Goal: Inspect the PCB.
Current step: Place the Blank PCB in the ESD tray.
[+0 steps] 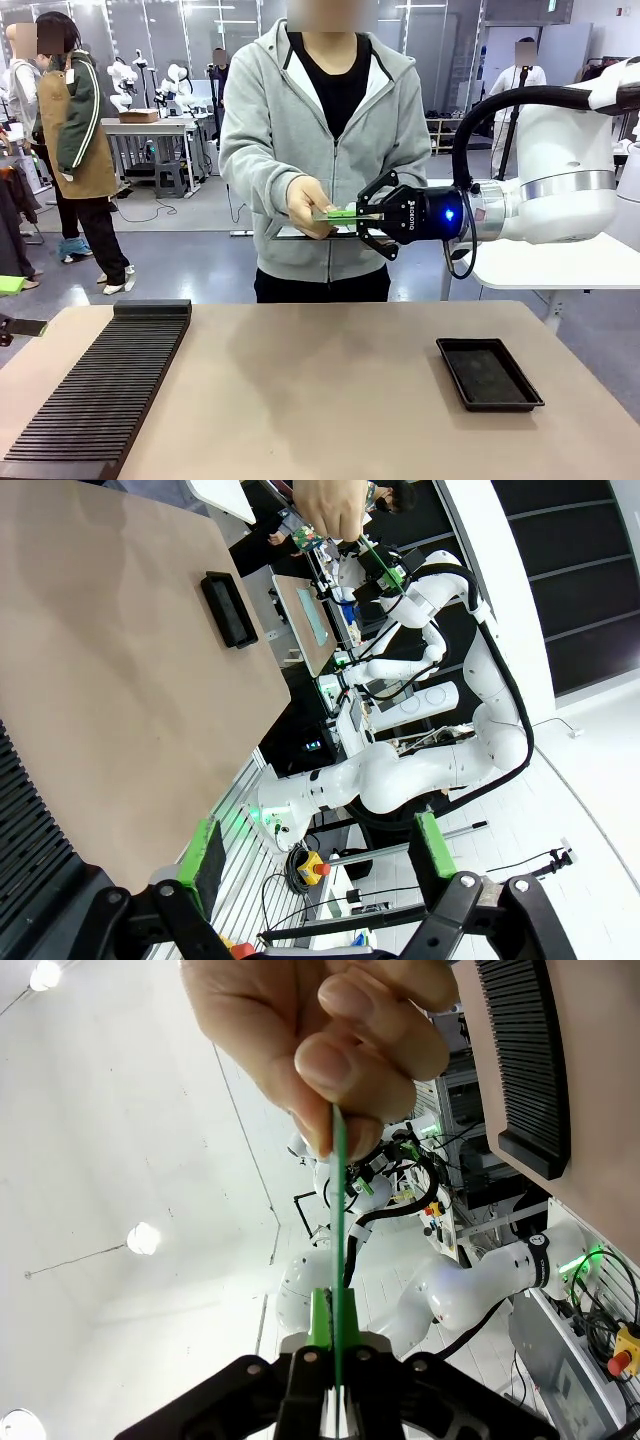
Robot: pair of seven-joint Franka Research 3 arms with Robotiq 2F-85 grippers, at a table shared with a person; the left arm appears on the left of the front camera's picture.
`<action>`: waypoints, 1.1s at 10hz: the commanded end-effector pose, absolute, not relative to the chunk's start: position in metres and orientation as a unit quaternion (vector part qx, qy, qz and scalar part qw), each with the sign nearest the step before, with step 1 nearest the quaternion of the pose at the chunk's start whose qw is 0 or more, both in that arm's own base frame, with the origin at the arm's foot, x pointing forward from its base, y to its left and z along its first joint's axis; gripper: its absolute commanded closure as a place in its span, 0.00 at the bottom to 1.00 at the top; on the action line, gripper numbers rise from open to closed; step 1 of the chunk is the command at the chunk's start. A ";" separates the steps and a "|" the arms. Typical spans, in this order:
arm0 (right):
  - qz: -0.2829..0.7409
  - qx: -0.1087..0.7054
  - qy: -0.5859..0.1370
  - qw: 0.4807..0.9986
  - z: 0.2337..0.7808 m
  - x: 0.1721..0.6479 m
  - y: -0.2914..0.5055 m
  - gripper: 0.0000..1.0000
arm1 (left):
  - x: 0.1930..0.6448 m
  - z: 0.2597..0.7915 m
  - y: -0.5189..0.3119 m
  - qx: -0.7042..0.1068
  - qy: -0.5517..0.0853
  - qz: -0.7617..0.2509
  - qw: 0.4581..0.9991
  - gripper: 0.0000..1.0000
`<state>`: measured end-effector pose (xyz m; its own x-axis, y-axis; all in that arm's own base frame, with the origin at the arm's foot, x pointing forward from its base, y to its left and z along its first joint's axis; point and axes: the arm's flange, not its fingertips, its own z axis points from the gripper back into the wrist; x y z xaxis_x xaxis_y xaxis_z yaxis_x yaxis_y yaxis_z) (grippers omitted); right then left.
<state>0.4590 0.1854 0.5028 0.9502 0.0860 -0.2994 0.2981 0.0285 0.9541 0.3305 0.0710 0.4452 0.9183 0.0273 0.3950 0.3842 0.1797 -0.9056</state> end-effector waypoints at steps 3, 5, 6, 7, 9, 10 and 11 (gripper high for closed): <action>-0.079 0.695 0.140 0.701 0.504 0.459 0.186 1.00 | 0.327 0.446 0.070 -0.628 -0.165 -0.122 0.750 0.05; -0.079 0.695 0.140 0.701 0.504 0.459 0.186 1.00 | 0.327 0.446 0.070 -0.628 -0.165 -0.122 0.750 0.05; -0.079 0.695 0.140 0.701 0.504 0.459 0.186 1.00 | 0.327 0.446 0.070 -0.628 -0.165 -0.122 0.750 0.05; -0.079 0.695 0.140 0.701 0.504 0.459 0.186 1.00 | 0.327 0.446 0.070 -0.628 -0.165 -0.122 0.750 0.05; -0.079 0.695 0.140 0.701 0.504 0.459 0.186 1.00 | 0.327 0.446 0.070 -0.628 -0.165 -0.122 0.750 0.05; -0.079 0.695 0.140 0.701 0.504 0.459 0.186 1.00 | 0.327 0.446 0.070 -0.628 -0.165 -0.122 0.750 0.05; -0.079 0.695 0.140 0.701 0.504 0.459 0.186 1.00 | 0.327 0.446 0.070 -0.628 -0.165 -0.122 0.750 0.05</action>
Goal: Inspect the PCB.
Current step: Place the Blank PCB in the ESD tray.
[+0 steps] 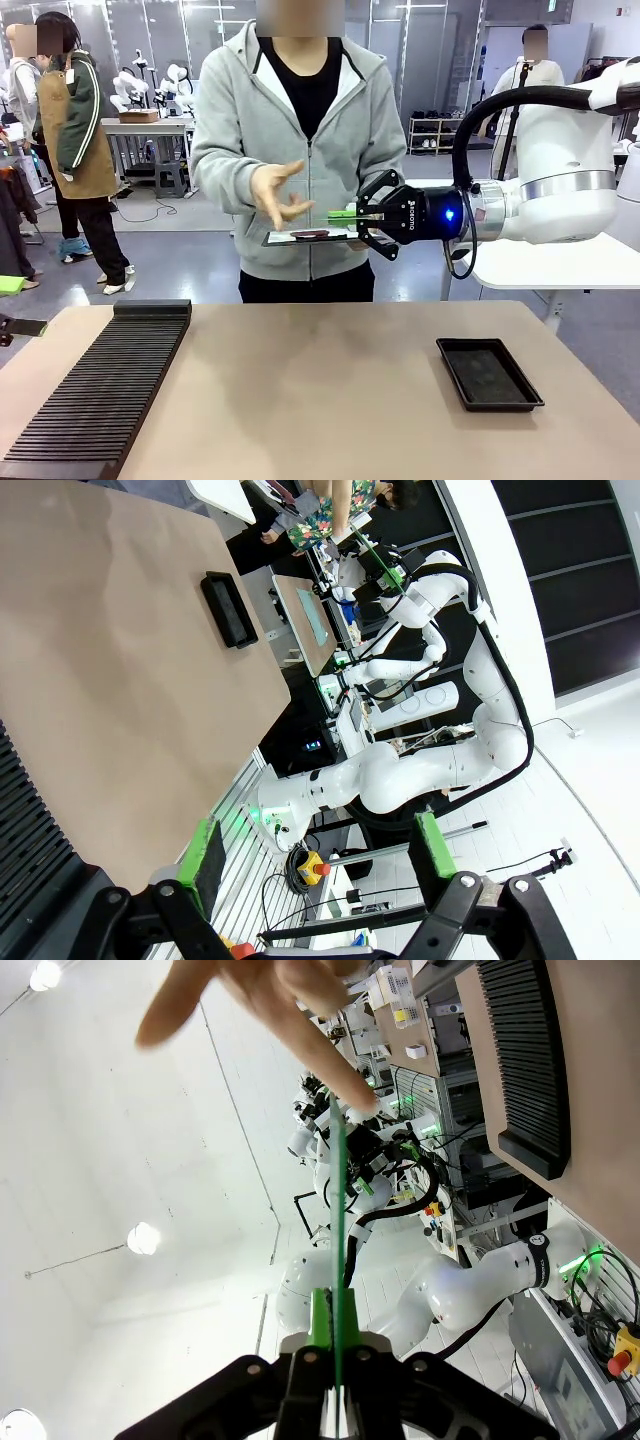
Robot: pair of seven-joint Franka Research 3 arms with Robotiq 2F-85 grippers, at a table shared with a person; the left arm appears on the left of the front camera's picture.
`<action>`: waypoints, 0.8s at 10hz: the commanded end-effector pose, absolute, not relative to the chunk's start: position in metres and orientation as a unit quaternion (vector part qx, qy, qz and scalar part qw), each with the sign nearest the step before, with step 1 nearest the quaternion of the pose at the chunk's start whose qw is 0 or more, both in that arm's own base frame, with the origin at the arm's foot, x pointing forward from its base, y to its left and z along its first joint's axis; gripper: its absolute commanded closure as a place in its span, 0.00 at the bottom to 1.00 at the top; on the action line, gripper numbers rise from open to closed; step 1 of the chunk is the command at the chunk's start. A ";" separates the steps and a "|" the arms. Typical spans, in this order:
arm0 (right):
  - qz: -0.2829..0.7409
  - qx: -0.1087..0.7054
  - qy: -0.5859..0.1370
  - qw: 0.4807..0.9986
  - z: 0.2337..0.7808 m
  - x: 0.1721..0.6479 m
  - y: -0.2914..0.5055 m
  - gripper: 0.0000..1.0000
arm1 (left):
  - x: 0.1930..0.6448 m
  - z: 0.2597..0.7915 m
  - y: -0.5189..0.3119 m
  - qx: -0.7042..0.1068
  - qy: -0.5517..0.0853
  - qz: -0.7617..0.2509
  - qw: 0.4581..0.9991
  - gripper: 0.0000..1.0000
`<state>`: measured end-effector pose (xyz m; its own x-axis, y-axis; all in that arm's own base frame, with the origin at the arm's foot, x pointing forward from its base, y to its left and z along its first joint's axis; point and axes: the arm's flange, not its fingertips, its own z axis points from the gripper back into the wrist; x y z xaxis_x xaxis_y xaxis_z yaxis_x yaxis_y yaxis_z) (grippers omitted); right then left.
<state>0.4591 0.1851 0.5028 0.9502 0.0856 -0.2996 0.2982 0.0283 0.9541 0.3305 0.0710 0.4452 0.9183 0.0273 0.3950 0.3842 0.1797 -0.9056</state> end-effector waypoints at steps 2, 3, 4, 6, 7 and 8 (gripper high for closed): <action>-0.079 0.695 0.140 0.701 0.504 0.459 0.186 1.00 | 0.327 0.446 0.070 -0.628 -0.165 -0.122 0.750 0.05; -0.079 0.695 0.140 0.701 0.504 0.459 0.186 1.00 | 0.327 0.446 0.070 -0.628 -0.165 -0.122 0.750 0.05; -0.079 0.695 0.140 0.701 0.504 0.459 0.186 1.00 | 0.327 0.446 0.070 -0.628 -0.165 -0.122 0.750 0.05; -0.079 0.695 0.140 0.701 0.504 0.459 0.186 1.00 | 0.327 0.446 0.070 -0.628 -0.165 -0.122 0.750 0.05; -0.079 0.695 0.140 0.701 0.504 0.459 0.186 1.00 | 0.327 0.446 0.070 -0.628 -0.165 -0.122 0.750 0.05; -0.079 0.695 0.140 0.701 0.504 0.459 0.186 1.00 | 0.327 0.446 0.070 -0.628 -0.165 -0.122 0.750 0.05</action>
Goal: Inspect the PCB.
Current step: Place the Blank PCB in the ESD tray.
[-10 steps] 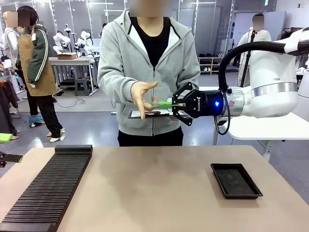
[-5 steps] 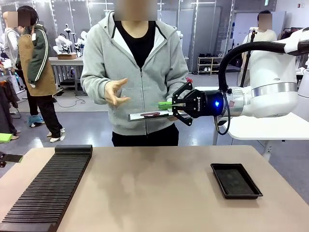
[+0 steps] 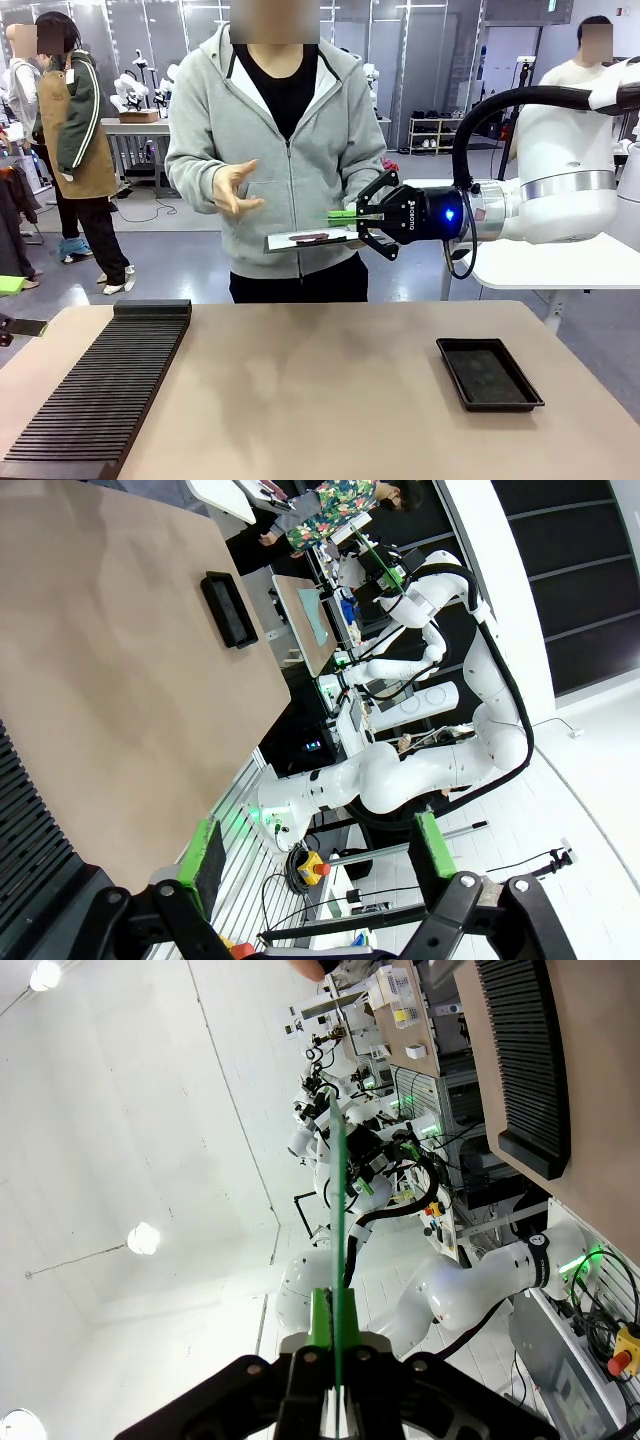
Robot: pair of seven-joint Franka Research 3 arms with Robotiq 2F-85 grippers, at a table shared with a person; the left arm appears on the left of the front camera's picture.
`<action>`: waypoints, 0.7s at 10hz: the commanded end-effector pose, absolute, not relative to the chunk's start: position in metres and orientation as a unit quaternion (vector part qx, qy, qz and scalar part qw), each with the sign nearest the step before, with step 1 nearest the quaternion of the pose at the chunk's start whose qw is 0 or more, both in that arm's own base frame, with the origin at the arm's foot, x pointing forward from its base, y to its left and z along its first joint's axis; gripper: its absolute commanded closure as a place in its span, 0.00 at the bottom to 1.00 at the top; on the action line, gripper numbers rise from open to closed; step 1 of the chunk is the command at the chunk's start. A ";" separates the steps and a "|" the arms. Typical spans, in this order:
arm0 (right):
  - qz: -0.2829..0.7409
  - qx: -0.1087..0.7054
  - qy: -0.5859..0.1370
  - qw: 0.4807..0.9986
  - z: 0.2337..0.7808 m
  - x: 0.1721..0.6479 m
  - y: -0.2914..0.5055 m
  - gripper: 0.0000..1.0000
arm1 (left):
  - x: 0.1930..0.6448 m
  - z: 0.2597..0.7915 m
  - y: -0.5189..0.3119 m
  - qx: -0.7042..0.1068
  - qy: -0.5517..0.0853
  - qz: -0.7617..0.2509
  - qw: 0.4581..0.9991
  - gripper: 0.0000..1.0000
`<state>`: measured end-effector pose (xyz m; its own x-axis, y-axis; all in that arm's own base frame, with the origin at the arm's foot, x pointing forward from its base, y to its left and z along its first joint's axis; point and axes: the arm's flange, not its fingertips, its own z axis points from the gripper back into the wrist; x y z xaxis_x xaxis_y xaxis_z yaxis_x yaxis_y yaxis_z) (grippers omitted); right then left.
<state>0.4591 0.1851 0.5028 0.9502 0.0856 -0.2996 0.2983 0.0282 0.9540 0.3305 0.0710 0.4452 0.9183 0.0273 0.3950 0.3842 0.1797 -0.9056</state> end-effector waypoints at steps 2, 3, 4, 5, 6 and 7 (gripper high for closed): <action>-0.076 0.693 0.138 0.704 0.503 0.459 0.185 0.97 | 0.327 0.446 0.070 -0.628 -0.165 -0.122 0.750 0.05; -0.042 0.681 0.133 0.718 0.508 0.450 0.183 0.97 | 0.327 0.446 0.070 -0.628 -0.165 -0.122 0.750 0.05; -0.021 0.650 0.112 0.751 0.513 0.439 0.178 0.97 | 0.327 0.446 0.070 -0.628 -0.165 -0.122 0.750 0.05; 0.009 0.642 0.105 0.760 0.523 0.428 0.165 0.97 | 0.327 0.446 0.070 -0.628 -0.165 -0.122 0.750 0.05; 0.016 0.618 0.071 0.783 0.528 0.425 0.147 0.97 | 0.327 0.446 0.070 -0.628 -0.165 -0.122 0.750 0.05; 0.019 0.605 0.065 0.793 0.532 0.422 0.129 0.97 | 0.327 0.446 0.070 -0.628 -0.165 -0.122 0.750 0.05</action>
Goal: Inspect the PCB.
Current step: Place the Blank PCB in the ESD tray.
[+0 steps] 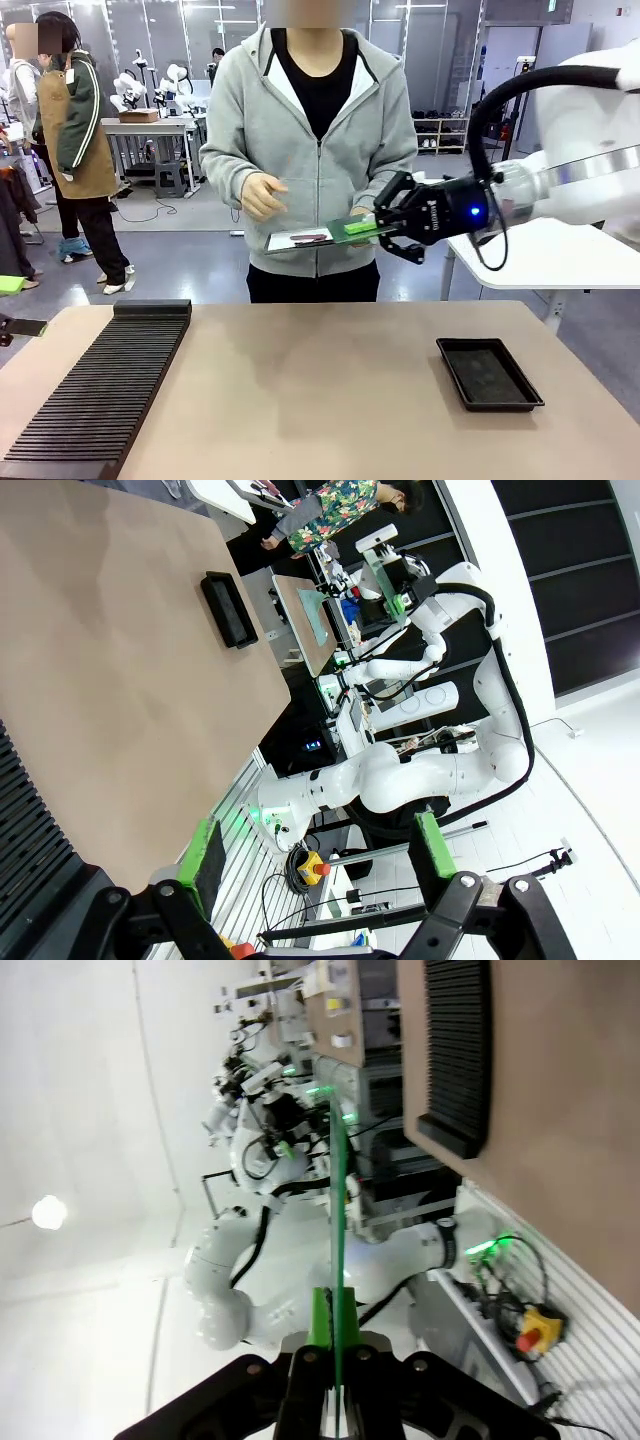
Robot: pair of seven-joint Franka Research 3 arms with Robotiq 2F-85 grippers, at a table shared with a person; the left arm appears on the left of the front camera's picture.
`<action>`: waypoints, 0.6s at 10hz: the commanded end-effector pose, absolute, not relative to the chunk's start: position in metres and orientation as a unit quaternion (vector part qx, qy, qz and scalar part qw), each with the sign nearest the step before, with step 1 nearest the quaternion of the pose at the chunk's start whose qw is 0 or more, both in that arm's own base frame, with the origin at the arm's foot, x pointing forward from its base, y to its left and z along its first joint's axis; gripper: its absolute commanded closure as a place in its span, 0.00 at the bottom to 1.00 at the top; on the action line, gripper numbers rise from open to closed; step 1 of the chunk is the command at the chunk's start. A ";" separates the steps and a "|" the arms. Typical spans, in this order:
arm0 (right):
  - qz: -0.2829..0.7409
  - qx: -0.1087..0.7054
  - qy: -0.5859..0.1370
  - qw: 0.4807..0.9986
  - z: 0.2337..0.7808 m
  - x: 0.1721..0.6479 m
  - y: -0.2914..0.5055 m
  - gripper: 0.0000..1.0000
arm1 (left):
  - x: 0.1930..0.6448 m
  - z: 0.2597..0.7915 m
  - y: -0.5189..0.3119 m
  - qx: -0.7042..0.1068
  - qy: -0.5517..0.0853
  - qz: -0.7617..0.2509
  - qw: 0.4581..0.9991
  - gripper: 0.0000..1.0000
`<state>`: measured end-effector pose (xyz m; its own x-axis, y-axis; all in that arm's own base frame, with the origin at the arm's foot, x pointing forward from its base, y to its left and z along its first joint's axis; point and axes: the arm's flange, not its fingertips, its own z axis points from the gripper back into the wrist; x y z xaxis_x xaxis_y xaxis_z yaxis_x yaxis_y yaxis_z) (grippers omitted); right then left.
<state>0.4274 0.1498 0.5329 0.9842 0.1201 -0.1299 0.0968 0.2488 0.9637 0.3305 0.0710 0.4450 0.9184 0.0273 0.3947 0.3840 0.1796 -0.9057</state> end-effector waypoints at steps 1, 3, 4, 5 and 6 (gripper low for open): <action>0.024 0.588 0.042 0.807 0.537 0.419 0.108 0.97 | 0.327 0.446 0.070 -0.628 -0.165 -0.122 0.750 0.05; 0.039 0.542 0.009 0.839 0.539 0.419 0.061 0.97 | 0.327 0.446 0.070 -0.628 -0.165 -0.122 0.750 0.05; 0.038 0.495 -0.023 0.868 0.536 0.423 0.038 0.97 | 0.327 0.446 0.070 -0.628 -0.165 -0.122 0.750 0.05; 0.037 0.501 -0.015 0.864 0.531 0.426 0.019 0.97 | 0.327 0.446 0.070 -0.628 -0.165 -0.122 0.750 0.05; 0.030 0.478 -0.037 0.877 0.525 0.430 0.003 0.97 | 0.327 0.446 0.070 -0.628 -0.165 -0.122 0.750 0.05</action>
<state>0.4221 0.0048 0.5296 0.9976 0.0320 0.0615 -0.0692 0.5124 0.8559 0.3304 0.0710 0.4450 0.9184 0.0275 0.3947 0.3839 0.1797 -0.9057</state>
